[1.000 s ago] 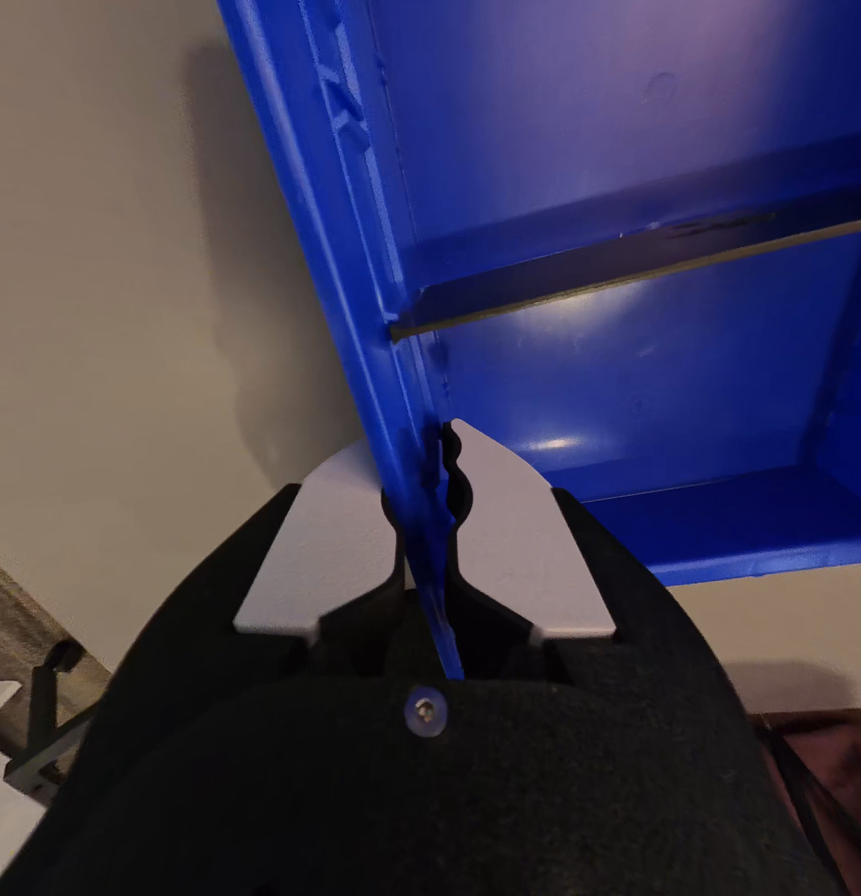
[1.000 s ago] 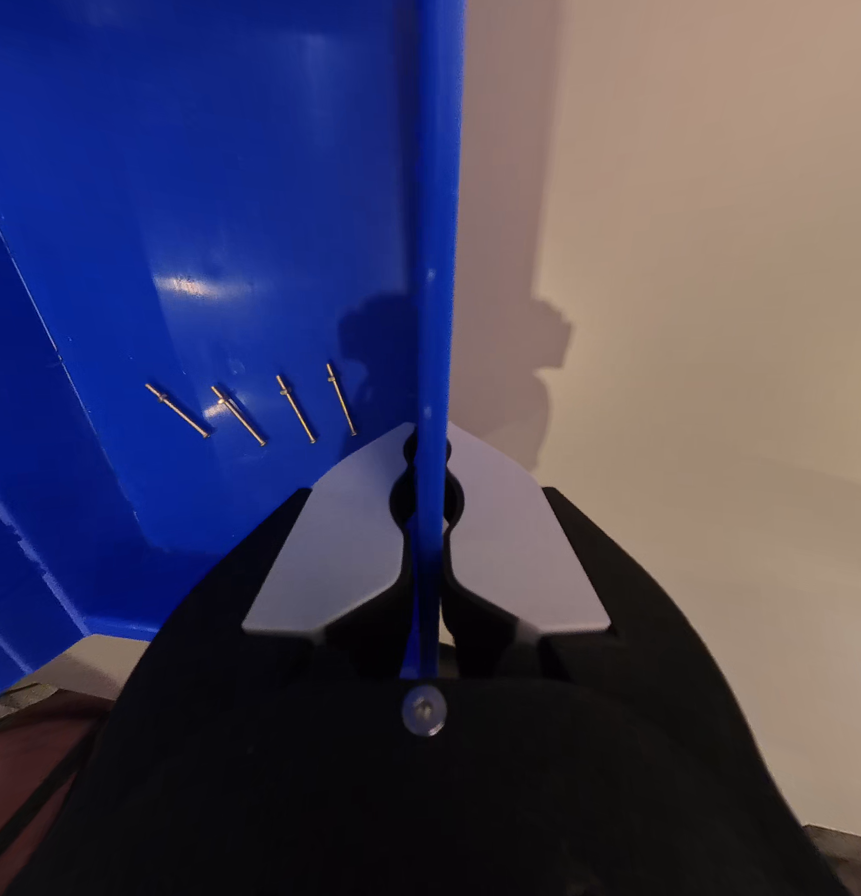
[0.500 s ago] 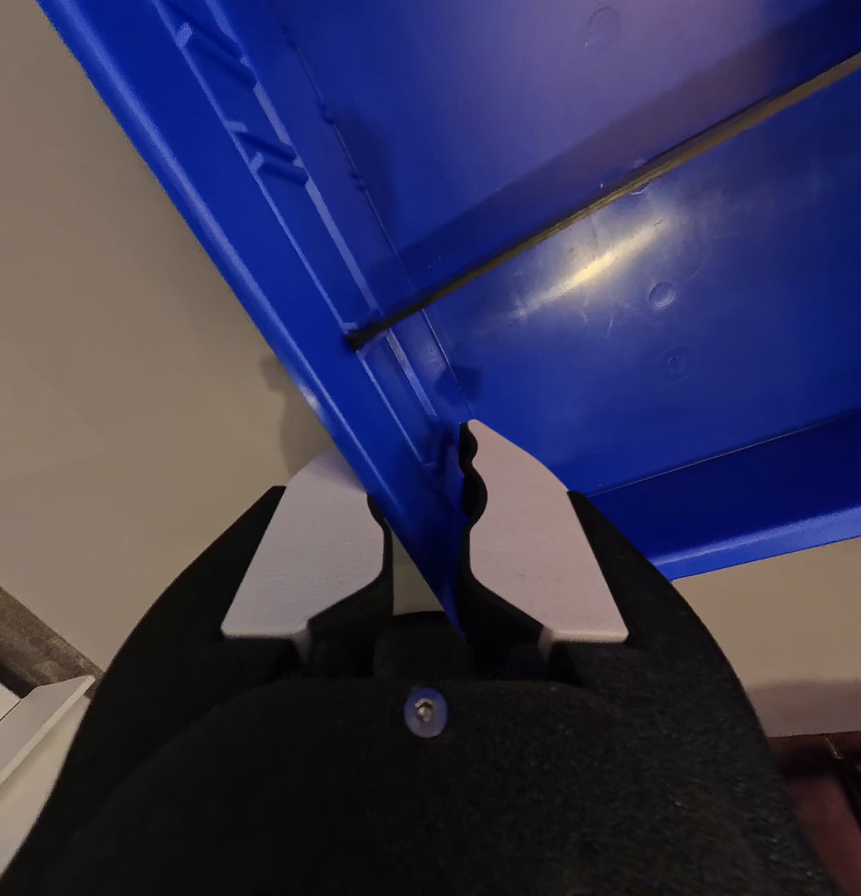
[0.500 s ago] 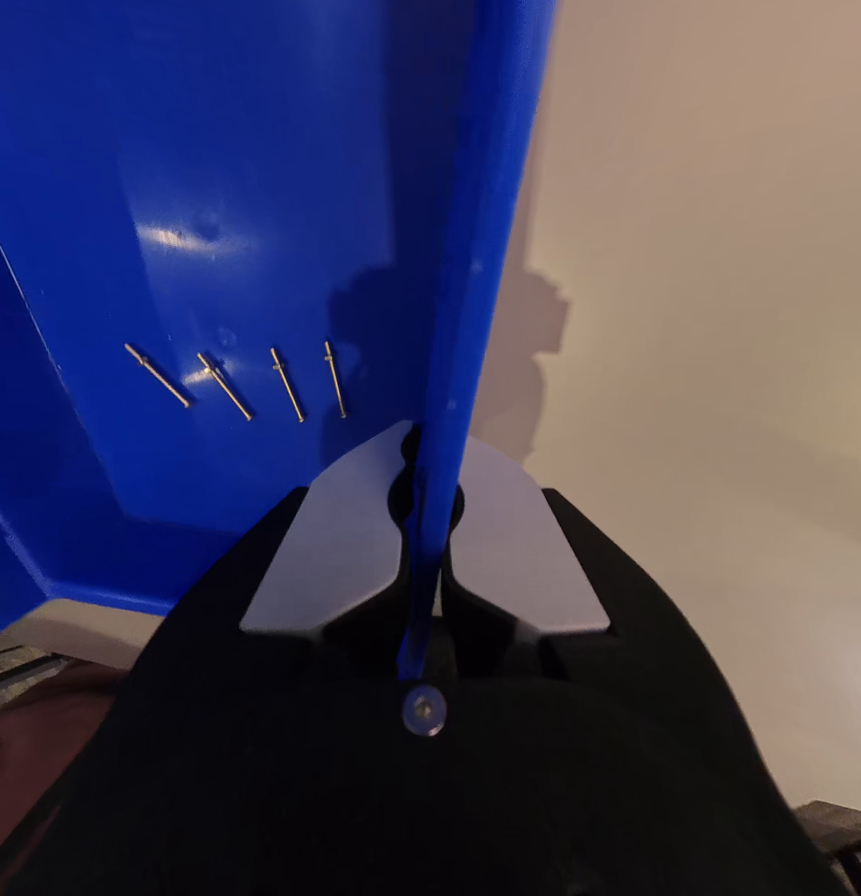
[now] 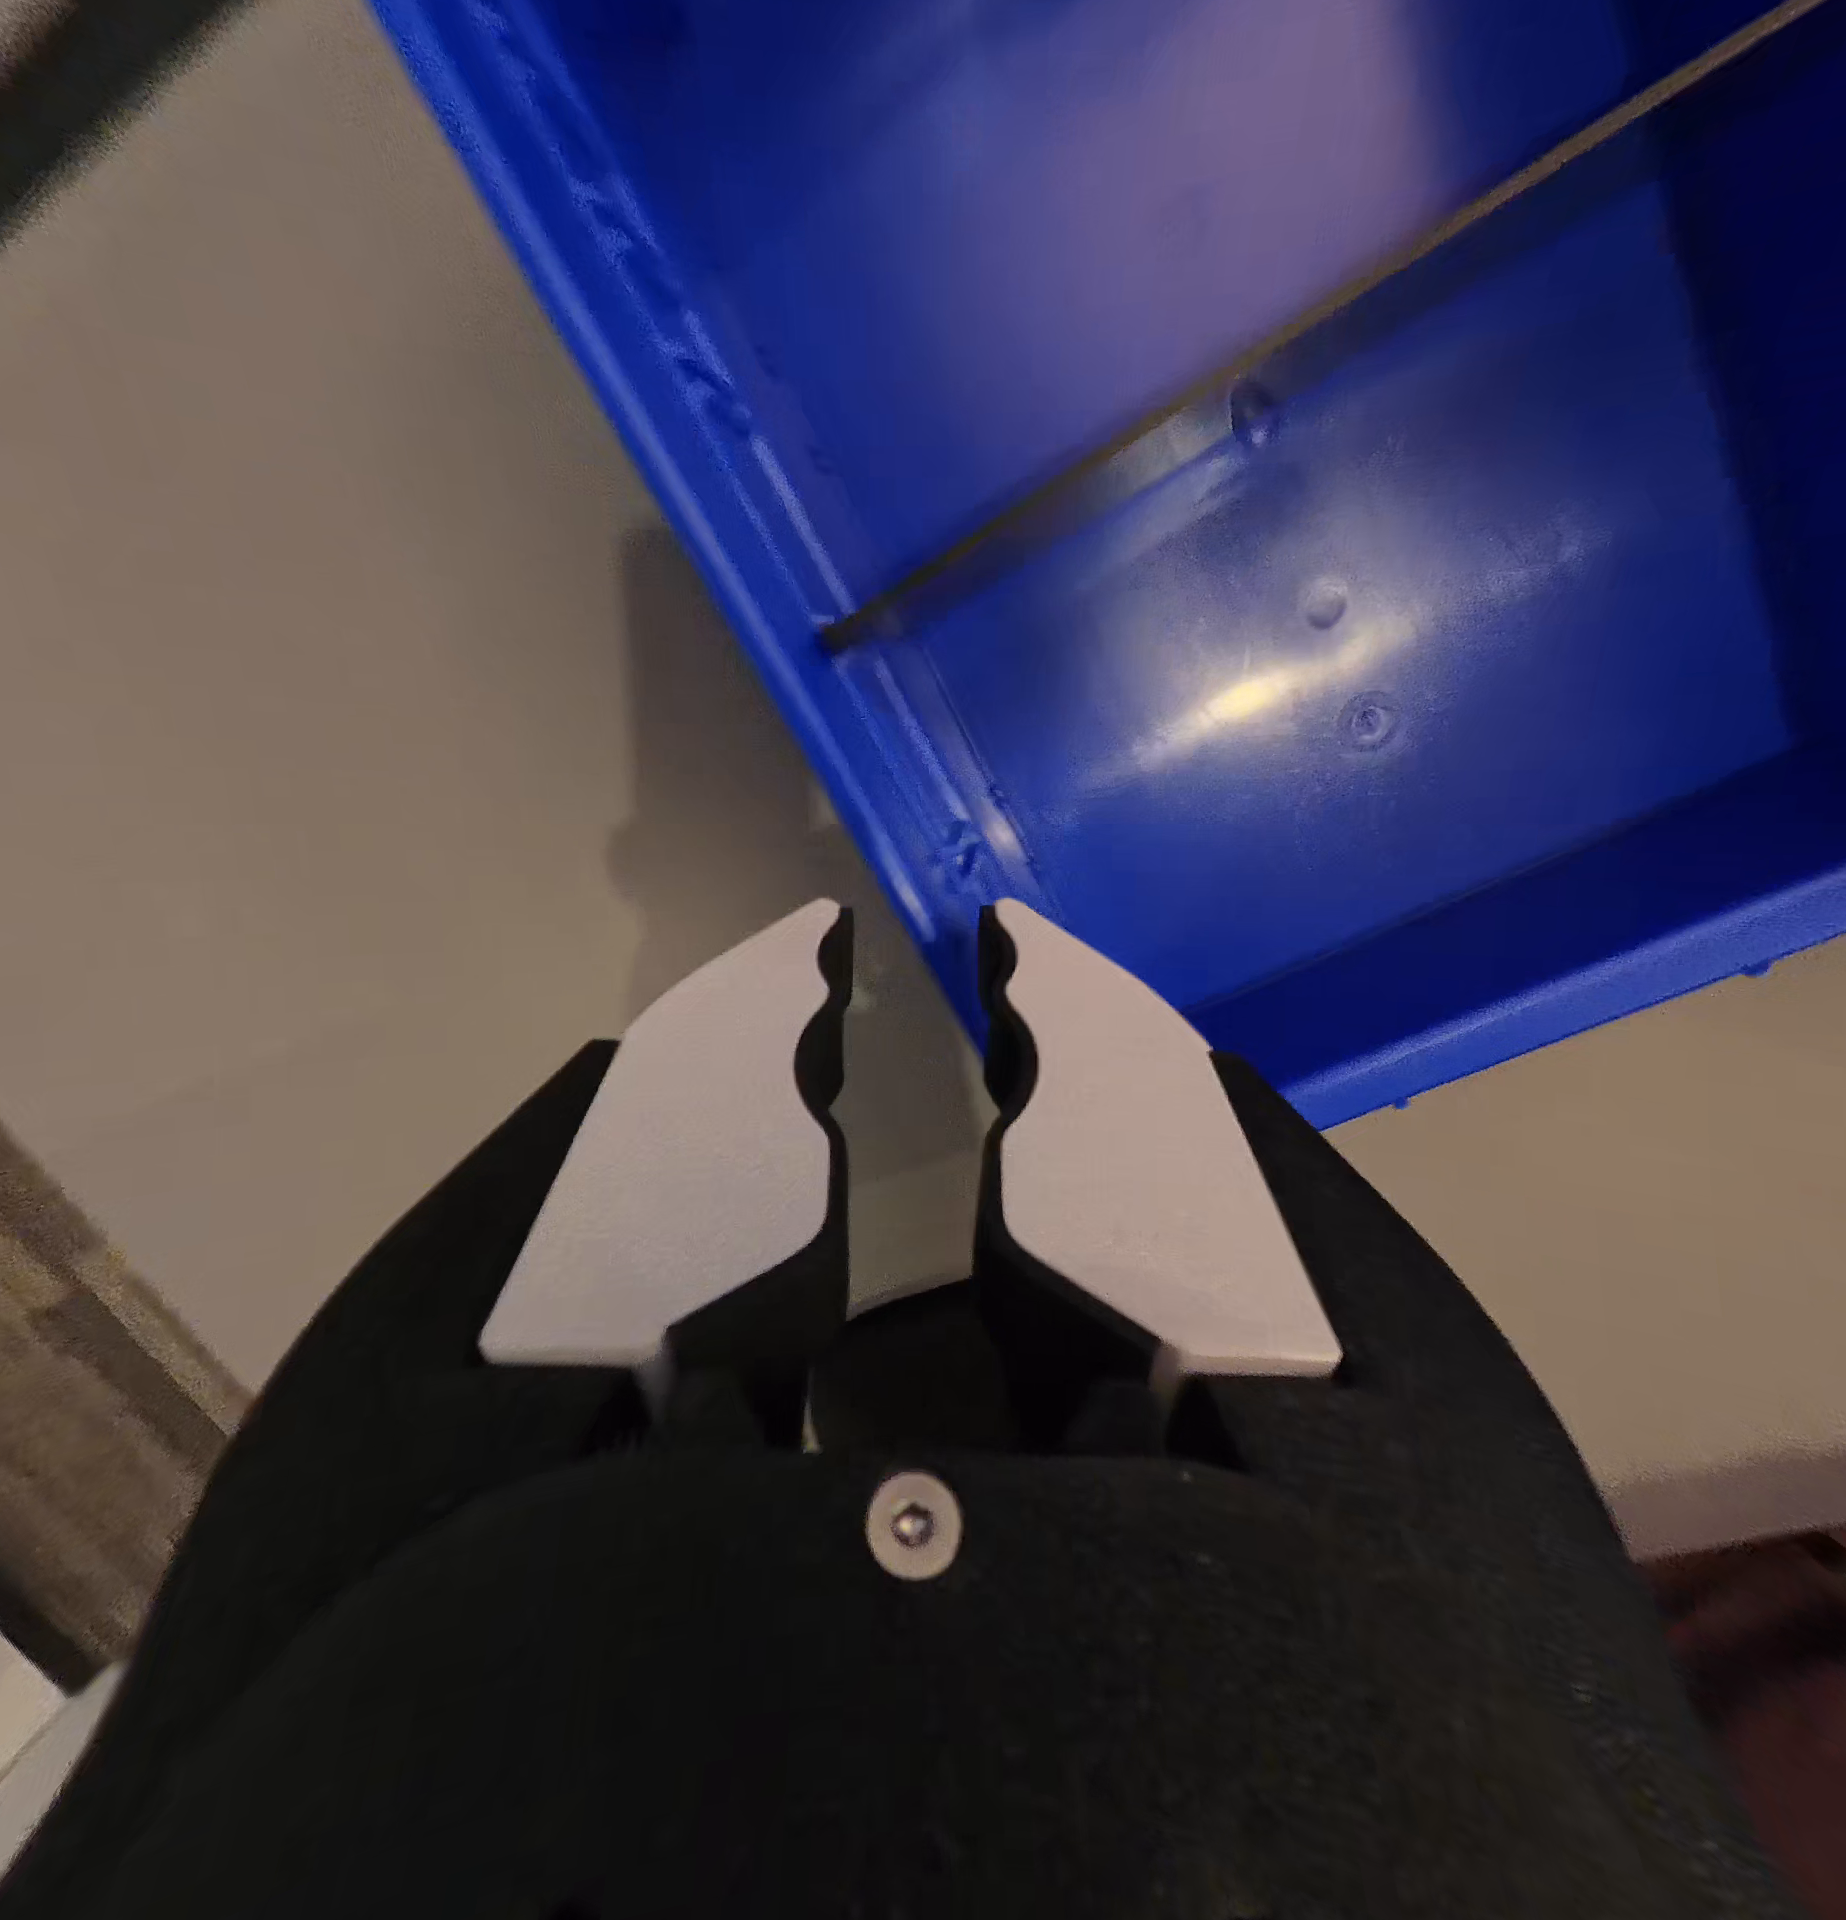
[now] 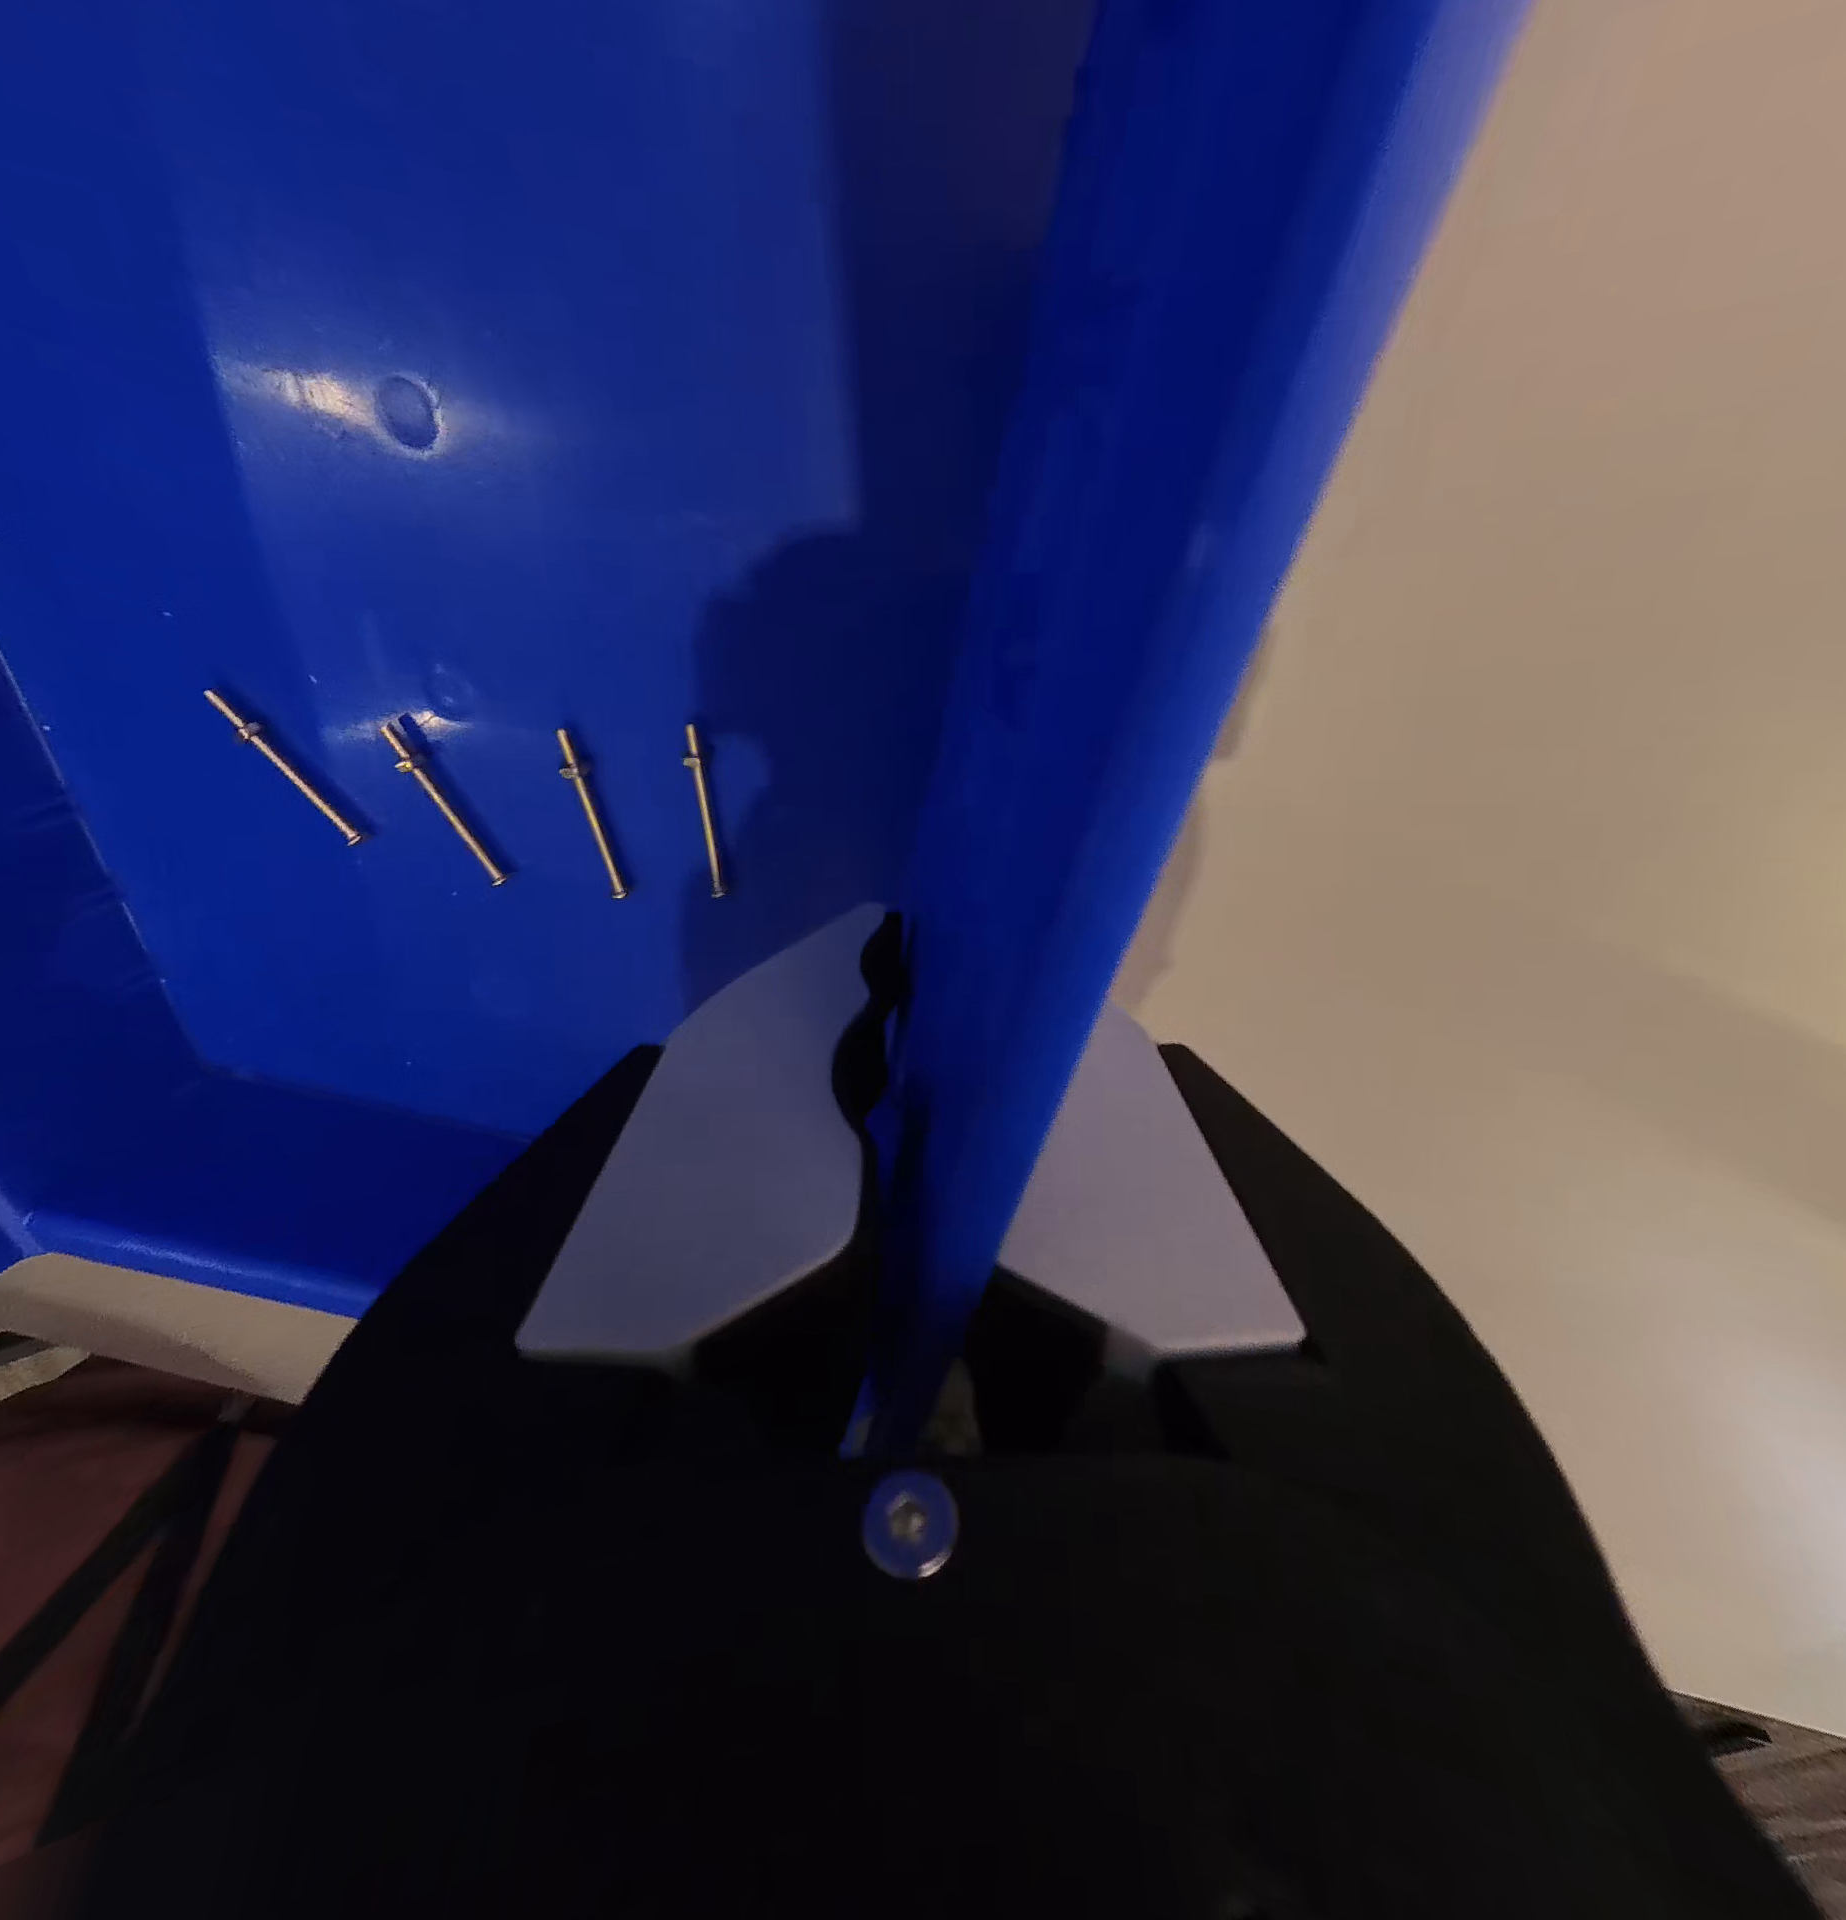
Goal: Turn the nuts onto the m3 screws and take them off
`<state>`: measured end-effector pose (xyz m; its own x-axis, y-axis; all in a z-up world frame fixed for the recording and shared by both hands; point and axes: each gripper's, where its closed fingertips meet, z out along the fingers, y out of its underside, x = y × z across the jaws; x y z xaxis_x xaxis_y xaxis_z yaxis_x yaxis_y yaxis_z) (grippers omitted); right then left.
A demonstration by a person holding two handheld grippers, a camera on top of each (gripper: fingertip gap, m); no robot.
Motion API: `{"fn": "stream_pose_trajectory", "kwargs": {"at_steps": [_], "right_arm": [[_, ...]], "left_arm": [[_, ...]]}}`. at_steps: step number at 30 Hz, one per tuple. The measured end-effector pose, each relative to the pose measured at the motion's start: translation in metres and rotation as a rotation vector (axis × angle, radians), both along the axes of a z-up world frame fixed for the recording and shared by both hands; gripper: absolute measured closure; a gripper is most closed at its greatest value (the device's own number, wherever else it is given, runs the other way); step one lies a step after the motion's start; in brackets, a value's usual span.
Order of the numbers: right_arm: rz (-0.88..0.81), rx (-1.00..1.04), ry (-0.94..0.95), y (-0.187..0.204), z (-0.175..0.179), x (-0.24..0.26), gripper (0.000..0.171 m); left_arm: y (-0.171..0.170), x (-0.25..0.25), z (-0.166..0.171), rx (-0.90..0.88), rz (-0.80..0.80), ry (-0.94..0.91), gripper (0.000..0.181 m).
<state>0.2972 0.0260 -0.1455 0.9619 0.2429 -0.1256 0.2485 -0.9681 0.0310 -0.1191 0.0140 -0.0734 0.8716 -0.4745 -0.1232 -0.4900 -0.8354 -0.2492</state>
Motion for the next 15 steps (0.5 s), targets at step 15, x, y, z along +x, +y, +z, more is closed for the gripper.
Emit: {"fn": "stream_pose_trajectory", "kwargs": {"at_steps": [15], "right_arm": [[0.006, -0.078, 0.049, -0.011, 0.000, 0.020, 0.165]], "left_arm": [[0.015, -0.047, 0.162, 0.796, 0.098, -0.229, 0.181]]}}
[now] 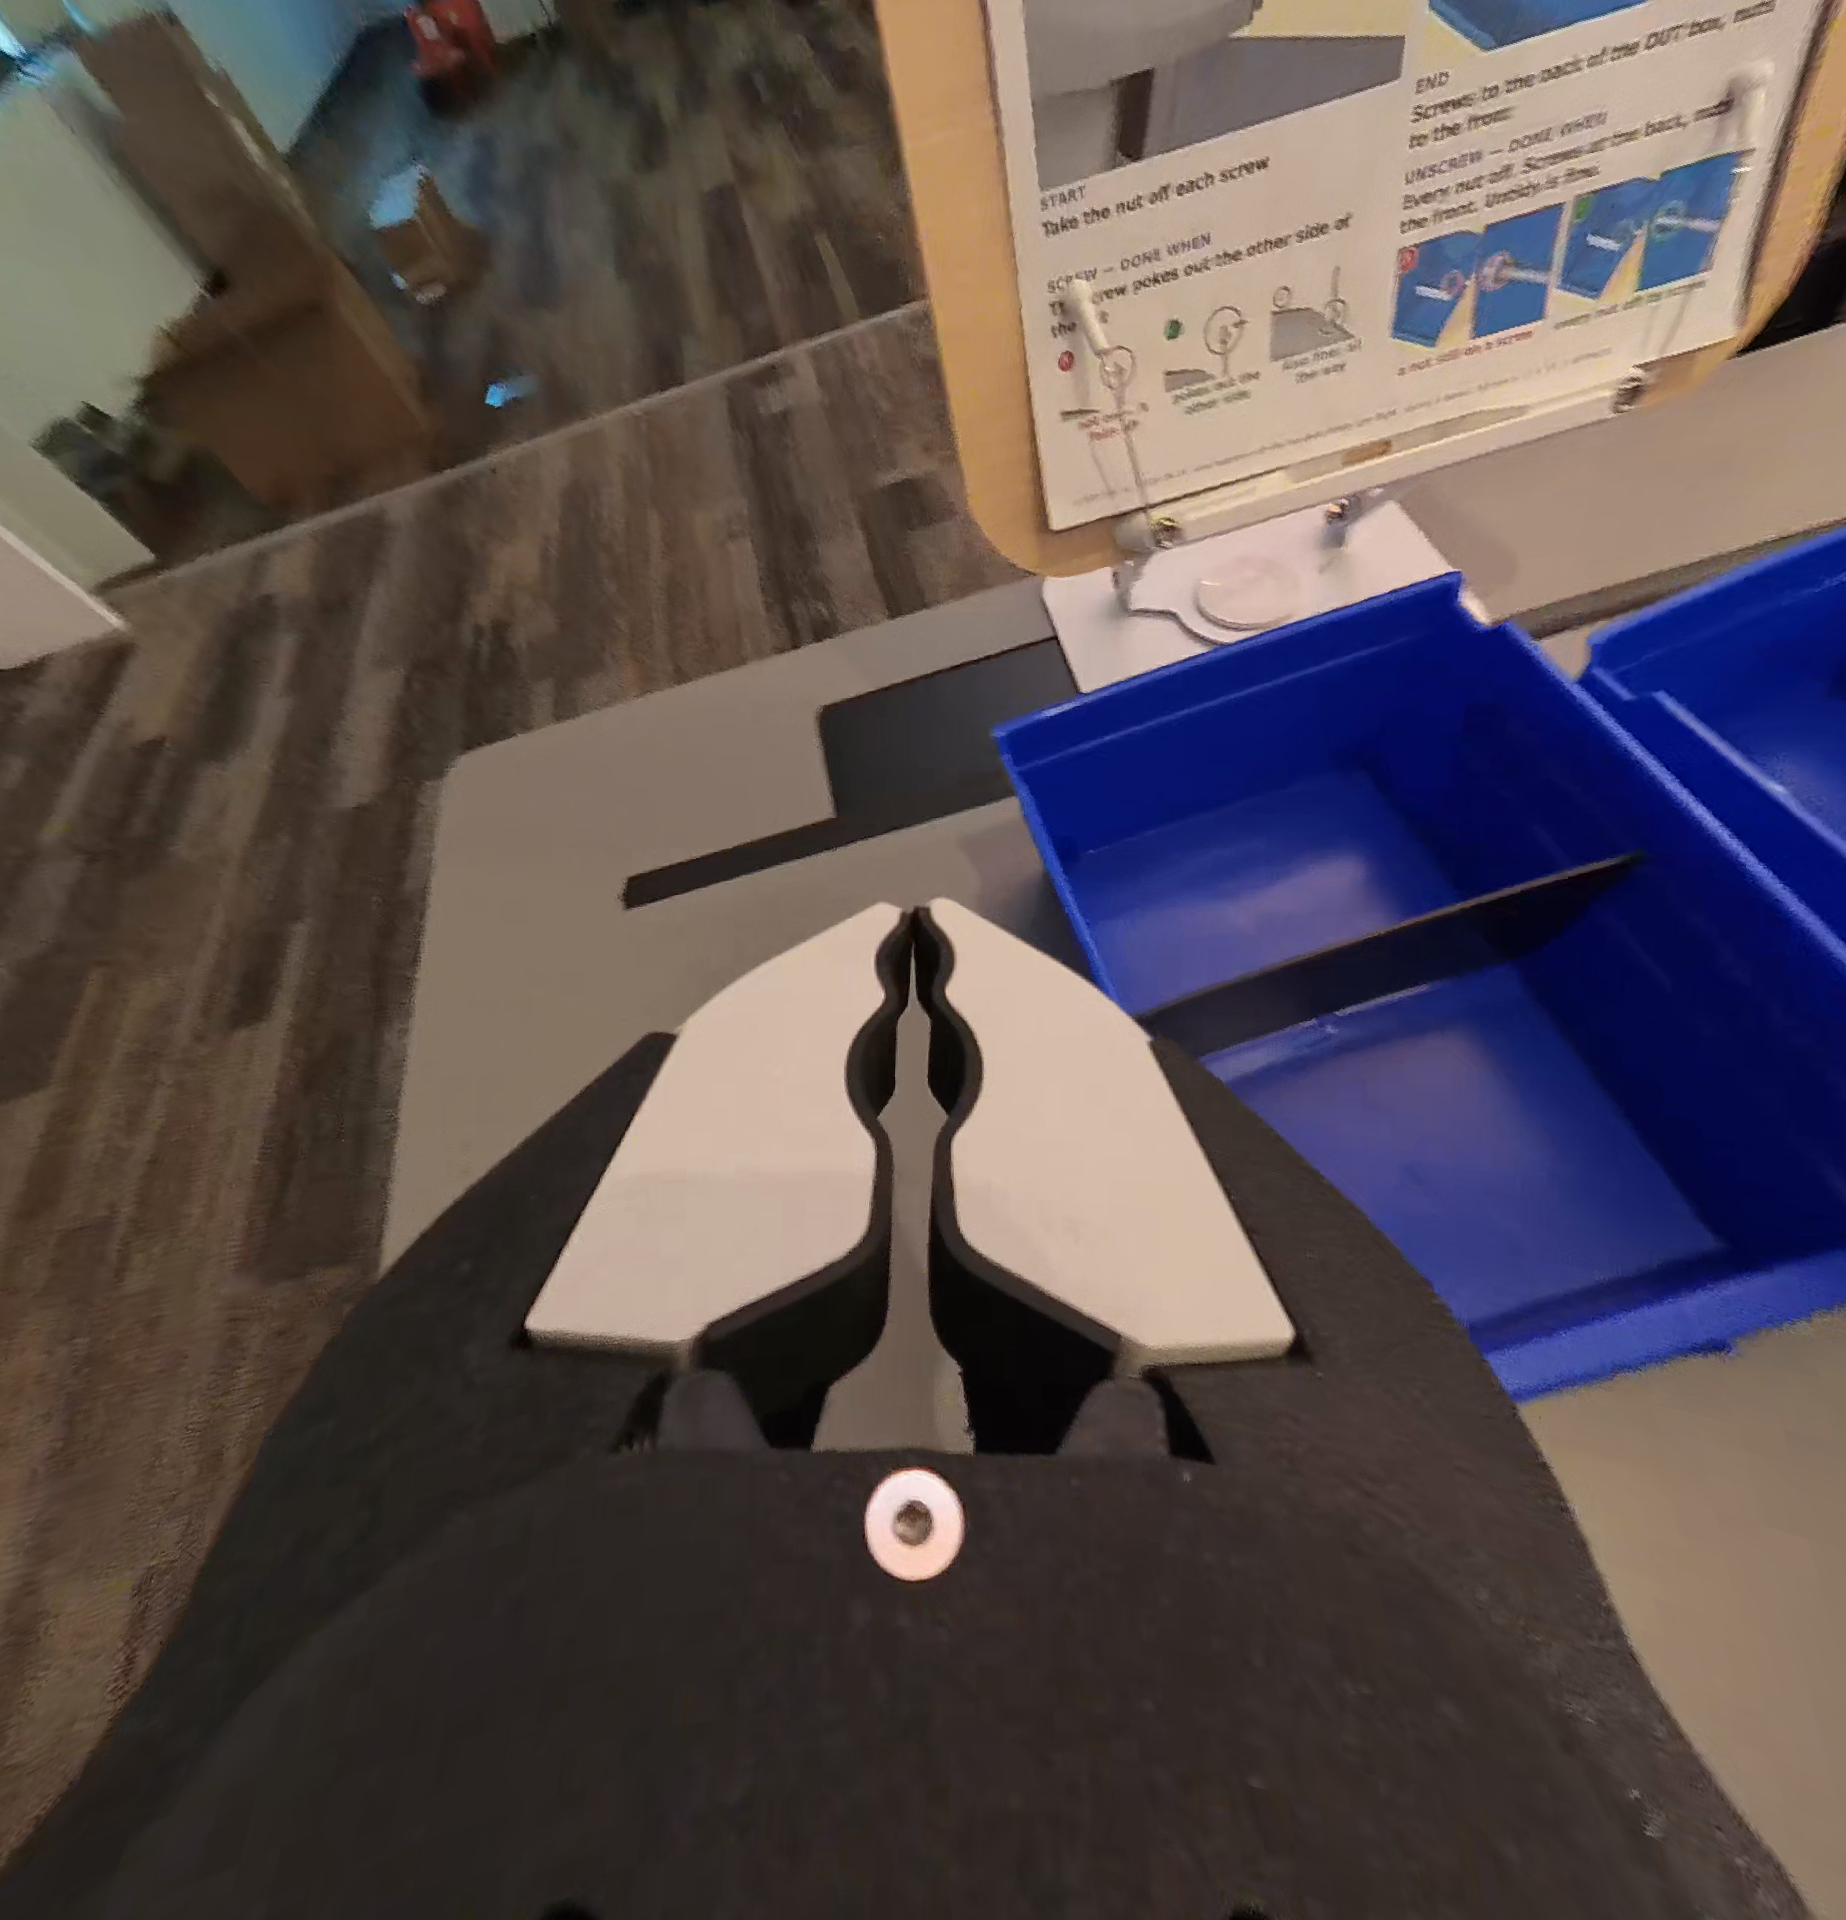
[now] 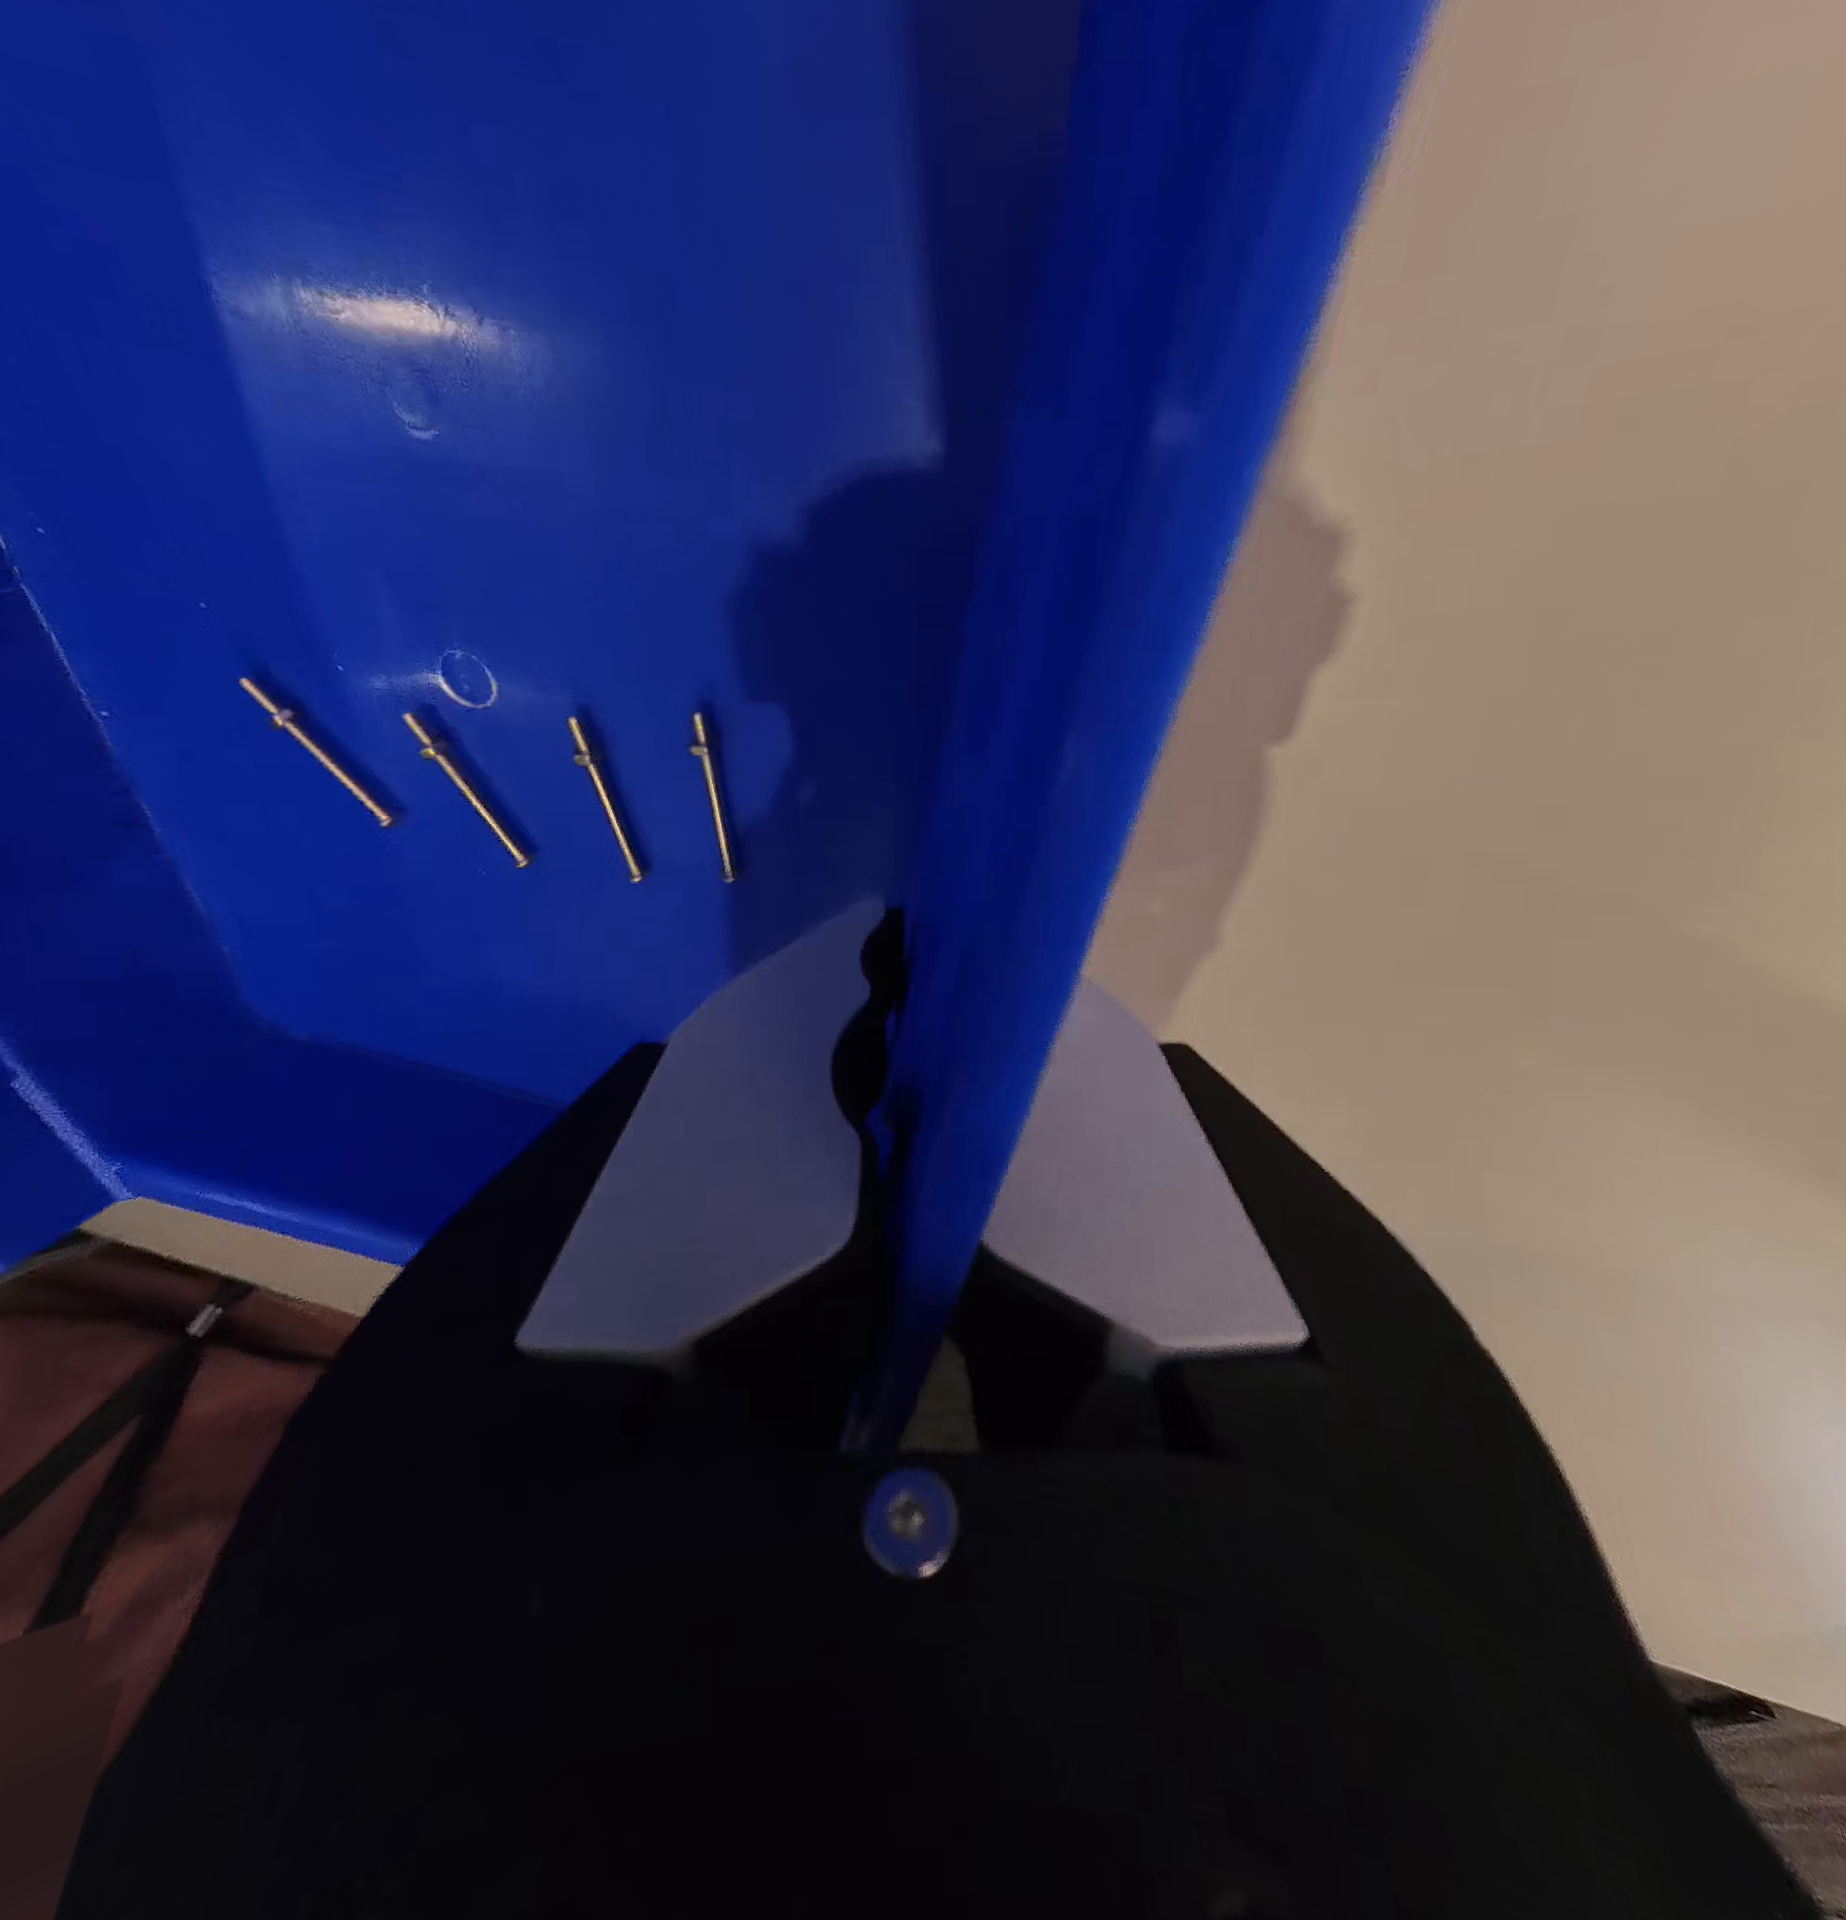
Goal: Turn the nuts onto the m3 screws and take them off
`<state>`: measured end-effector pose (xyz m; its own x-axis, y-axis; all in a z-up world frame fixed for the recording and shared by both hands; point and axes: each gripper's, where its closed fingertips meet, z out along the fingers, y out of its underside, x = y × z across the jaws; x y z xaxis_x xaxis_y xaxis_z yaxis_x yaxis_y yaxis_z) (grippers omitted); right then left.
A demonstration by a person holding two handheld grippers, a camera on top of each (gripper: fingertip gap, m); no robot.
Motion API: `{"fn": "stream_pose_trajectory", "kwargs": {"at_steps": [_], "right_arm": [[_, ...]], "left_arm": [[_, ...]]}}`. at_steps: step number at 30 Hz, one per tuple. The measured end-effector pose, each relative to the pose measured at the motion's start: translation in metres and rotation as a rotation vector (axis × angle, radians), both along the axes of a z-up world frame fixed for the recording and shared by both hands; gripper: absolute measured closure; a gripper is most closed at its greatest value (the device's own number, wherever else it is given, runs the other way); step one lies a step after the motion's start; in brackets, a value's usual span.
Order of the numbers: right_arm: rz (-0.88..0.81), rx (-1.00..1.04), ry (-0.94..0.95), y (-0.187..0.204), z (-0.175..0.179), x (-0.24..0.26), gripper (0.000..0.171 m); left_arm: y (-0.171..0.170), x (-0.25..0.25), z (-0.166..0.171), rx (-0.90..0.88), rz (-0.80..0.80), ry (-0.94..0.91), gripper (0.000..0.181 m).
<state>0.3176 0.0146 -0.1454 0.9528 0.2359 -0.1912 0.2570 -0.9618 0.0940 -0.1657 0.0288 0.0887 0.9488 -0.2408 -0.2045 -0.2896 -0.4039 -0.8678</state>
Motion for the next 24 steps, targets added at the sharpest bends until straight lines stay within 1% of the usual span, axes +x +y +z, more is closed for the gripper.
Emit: {"fn": "stream_pose_trajectory", "kwargs": {"at_steps": [2, 7, 11, 15, 18, 21, 24], "right_arm": [[-0.011, -0.001, 0.004, -0.002, 0.000, 0.011, 0.165], [-0.031, 0.010, -0.005, -0.012, 0.004, 0.036, 0.165], [-0.060, 0.053, 0.042, -0.015, 0.022, 0.045, 0.165], [-0.101, 0.100, 0.097, -0.013, 0.057, 0.043, 0.166], [-0.092, 0.121, 0.068, -0.008, 0.095, 0.033, 0.166], [-0.059, 0.131, 0.025, 0.001, 0.133, 0.008, 0.165], [-0.006, 0.135, 0.021, 0.012, 0.164, -0.035, 0.166]], "left_arm": [[-0.004, -0.002, 0.001, -0.008, -0.016, -0.011, 0.181], [-0.012, -0.008, 0.017, 0.049, -0.015, -0.025, 0.181], [-0.017, -0.016, 0.024, 0.070, -0.012, -0.039, 0.181], [-0.021, -0.028, 0.032, 0.096, 0.004, -0.065, 0.181], [-0.023, -0.039, 0.033, 0.094, 0.021, -0.075, 0.181], [-0.025, -0.051, 0.029, 0.070, 0.038, -0.091, 0.181], [-0.026, -0.072, 0.025, 0.052, 0.077, -0.109, 0.181]]}}
